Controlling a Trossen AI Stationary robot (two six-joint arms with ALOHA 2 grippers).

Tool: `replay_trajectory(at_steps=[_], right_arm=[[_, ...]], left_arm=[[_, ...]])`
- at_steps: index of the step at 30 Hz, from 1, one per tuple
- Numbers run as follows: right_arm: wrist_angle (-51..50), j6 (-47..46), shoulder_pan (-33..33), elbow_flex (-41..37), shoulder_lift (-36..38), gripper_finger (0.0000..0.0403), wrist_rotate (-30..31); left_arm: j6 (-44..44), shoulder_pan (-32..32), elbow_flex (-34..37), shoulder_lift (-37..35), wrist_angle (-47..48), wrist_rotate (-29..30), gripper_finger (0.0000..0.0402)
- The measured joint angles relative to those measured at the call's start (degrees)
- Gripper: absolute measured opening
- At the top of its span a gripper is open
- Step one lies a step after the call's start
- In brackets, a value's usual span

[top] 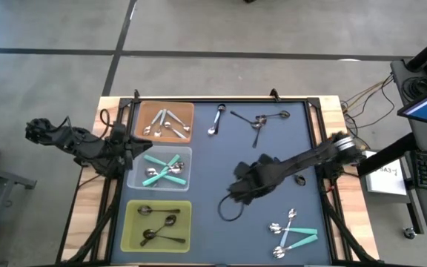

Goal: Sort silverware by color (type)
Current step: Put the black spoon into the yellow bin

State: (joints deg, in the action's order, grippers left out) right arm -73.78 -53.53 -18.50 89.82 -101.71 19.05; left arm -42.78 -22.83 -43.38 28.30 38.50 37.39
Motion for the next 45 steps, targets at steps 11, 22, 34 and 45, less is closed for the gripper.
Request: replay_trajectory(at_steps=[11, 22, 34, 45], right_arm=[[15.4, -18.9, 1.3, -38.0, 23.1, 0.0088, -7.5], [18.5, -29.1, 2.8, -52.8, 33.7, 0.0118, -9.2], [21.7, -27.8, 7.7, -60.3, 34.1, 0.0132, -10.3], [26.6, -26.8, 8.4, -62.3, 34.2, 0.0056, -12.5]], left_arm=[[-0.3, 0.0, 0.0, 4.1, -2.5, 6.7, 0.0052], [1.2, 0.1, 0.0, 3.3, -2.5, 18.2, 0.0052], [4.8, 0.1, 0.0, -1.5, -2.8, 22.7, 0.0052], [4.8, 0.1, 0.0, -2.5, -2.9, 22.7, 0.0052]])
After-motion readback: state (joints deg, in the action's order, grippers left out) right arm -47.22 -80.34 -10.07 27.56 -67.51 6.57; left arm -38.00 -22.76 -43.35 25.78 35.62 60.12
